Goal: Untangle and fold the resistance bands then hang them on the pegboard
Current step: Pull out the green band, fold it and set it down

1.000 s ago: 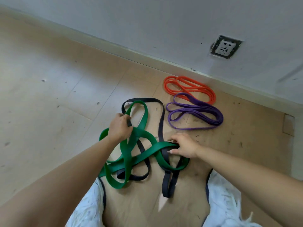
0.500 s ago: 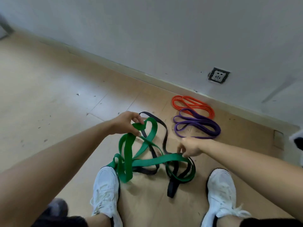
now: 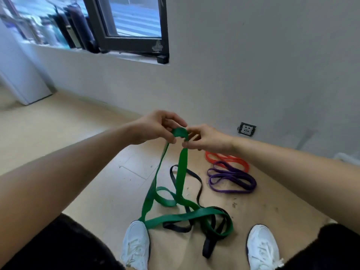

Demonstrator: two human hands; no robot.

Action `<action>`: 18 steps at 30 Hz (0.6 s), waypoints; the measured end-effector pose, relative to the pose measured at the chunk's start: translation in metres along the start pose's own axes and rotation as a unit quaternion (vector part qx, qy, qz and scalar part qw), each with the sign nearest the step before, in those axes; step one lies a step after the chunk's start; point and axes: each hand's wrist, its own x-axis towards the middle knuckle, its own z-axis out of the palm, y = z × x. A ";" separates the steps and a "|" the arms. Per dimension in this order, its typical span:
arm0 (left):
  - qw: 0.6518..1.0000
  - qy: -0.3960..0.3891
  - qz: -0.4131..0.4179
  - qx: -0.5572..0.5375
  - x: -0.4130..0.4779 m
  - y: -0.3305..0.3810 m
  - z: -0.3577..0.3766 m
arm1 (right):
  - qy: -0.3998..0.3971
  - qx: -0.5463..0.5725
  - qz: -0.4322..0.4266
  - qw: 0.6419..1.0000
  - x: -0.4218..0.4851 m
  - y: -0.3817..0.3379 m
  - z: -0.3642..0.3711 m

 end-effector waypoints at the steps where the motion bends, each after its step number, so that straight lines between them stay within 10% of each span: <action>1: 1.000 0.009 0.007 0.001 -0.004 0.004 -0.003 | 0.004 0.015 -0.004 1.000 -0.002 -0.010 -0.005; 13: 0.957 0.181 0.159 -0.159 -0.003 0.055 -0.001 | 0.193 0.242 -0.124 0.943 -0.013 -0.088 -0.055; 18: 0.980 0.132 0.108 -0.102 0.013 0.032 0.019 | 0.185 0.274 -0.124 0.936 -0.016 -0.081 -0.066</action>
